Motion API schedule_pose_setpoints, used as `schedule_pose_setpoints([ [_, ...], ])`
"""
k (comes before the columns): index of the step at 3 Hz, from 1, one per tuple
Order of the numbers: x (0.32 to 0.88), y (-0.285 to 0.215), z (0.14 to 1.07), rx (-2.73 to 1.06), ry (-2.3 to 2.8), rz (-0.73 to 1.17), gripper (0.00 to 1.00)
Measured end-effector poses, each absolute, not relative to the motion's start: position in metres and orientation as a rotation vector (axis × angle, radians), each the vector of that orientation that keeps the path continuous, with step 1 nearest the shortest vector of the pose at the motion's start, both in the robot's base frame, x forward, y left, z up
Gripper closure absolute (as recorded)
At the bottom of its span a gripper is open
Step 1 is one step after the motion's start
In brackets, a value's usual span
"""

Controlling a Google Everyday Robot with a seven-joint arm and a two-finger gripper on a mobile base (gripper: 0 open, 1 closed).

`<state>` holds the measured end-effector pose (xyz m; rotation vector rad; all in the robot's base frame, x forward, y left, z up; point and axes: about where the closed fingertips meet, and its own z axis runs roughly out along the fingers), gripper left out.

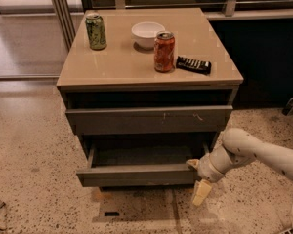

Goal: Open middle drawer

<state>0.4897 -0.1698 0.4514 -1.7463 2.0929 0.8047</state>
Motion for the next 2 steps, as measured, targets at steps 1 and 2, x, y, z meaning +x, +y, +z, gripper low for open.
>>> schedule_pose_setpoints([
  [1,0.4691,-0.1799,0.4846,-1.779,2.123,0.831,0.00],
  [2,0.4691,-0.1799,0.4846,-1.779,2.123,0.831,0.00],
])
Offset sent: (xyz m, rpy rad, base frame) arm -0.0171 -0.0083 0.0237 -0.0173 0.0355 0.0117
